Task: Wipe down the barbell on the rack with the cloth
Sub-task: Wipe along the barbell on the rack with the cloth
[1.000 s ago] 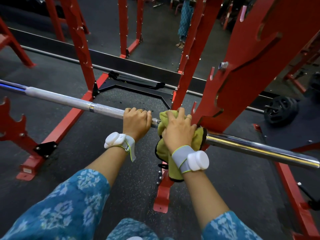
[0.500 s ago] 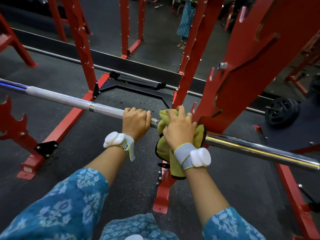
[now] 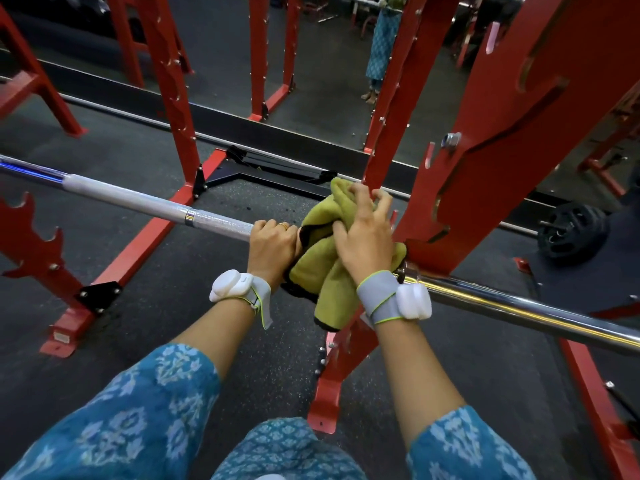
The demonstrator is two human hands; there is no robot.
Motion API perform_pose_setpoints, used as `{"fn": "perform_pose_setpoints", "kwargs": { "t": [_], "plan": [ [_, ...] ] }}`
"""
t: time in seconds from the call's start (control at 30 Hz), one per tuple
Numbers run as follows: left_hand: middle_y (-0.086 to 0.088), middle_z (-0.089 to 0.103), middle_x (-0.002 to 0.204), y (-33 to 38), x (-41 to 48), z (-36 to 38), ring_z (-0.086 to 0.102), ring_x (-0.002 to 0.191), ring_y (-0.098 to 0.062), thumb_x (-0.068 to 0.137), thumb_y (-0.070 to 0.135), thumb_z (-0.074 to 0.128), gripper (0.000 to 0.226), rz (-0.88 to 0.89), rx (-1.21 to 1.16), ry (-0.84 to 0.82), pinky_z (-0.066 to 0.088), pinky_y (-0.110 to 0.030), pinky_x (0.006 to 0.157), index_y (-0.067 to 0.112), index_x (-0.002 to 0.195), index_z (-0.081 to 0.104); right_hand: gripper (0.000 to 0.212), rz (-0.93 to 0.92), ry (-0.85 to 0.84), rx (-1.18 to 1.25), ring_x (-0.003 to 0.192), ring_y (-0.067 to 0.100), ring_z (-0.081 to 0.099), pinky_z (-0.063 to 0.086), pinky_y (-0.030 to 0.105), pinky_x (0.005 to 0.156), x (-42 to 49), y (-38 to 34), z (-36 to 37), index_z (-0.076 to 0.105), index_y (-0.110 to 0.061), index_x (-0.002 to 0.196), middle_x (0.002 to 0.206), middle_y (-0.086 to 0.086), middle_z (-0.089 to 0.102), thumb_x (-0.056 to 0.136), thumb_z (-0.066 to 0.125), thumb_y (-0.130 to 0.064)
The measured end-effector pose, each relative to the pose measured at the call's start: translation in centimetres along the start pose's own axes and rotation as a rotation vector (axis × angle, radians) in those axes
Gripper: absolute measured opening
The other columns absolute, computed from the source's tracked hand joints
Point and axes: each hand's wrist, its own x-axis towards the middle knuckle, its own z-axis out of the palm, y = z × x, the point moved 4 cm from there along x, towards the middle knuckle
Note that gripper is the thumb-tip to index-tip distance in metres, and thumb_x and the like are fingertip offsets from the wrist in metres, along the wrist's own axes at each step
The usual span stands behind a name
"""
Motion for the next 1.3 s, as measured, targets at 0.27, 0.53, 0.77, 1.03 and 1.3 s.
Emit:
{"fn": "perform_pose_setpoints", "kwargs": {
  "t": [0.27, 0.53, 0.77, 1.03, 1.3],
  "plan": [
    [-0.008, 0.054, 0.052, 0.0, -0.2, 0.3, 0.049, 0.05, -0.028, 0.082, 0.022, 0.042, 0.031, -0.024, -0.023, -0.006, 0.028, -0.037, 0.063, 0.013, 0.054, 0.052, 0.038, 0.089, -0.321, -0.231, 0.12, 0.034, 0.045, 0.036, 0.042, 0.092, 1.3, 0.7, 3.3, 0.051, -0.024, 0.127, 0.13, 0.006, 0.049, 0.089, 0.047, -0.031],
    [-0.006, 0.059, 0.056, 0.2, -0.3, 0.1, 0.051, 0.053, -0.028, 0.091, 0.026, 0.038, 0.04, -0.051, -0.013, -0.039, 0.03, -0.037, 0.067, 0.014, 0.057, 0.056, 0.037, 0.216, -0.335, -0.357, 0.117, 0.036, 0.052, 0.041, 0.036, 0.089, 2.5, 2.8, 2.0, 0.058, -0.017, 0.123, 0.127, 0.01, 0.057, 0.089, 0.043, -0.021],
    [-0.007, 0.059, 0.057, 0.2, -0.4, 0.1, 0.051, 0.054, -0.027, 0.091, 0.025, 0.037, 0.041, -0.052, -0.013, -0.04, 0.03, -0.038, 0.067, 0.013, 0.057, 0.056, 0.031, 0.061, -0.349, -0.289, 0.115, 0.036, 0.05, 0.04, 0.039, 0.087, 2.1, 1.1, 3.3, 0.056, -0.018, 0.116, 0.125, 0.009, 0.055, 0.09, 0.041, -0.024],
    [-0.006, 0.059, 0.056, 0.3, -0.3, 0.2, 0.05, 0.053, -0.027, 0.09, 0.025, 0.039, 0.04, -0.063, -0.001, -0.027, 0.03, -0.037, 0.067, 0.013, 0.056, 0.056, 0.036, 0.023, -0.082, -0.454, 0.104, 0.036, 0.048, 0.04, 0.044, 0.082, -1.4, 2.9, 2.0, 0.051, -0.018, 0.123, 0.117, 0.011, 0.049, 0.089, 0.051, -0.029],
    [-0.006, 0.06, 0.057, 0.2, -0.4, 0.2, 0.051, 0.054, -0.027, 0.092, 0.025, 0.037, 0.042, -0.055, 0.007, -0.044, 0.03, -0.037, 0.068, 0.013, 0.058, 0.059, 0.061, -0.126, 0.023, -0.456, 0.095, 0.04, 0.055, 0.048, 0.048, 0.073, -4.5, 1.6, 3.5, 0.059, -0.023, 0.125, 0.124, 0.012, 0.057, 0.065, 0.073, -0.025]
  ]
}}
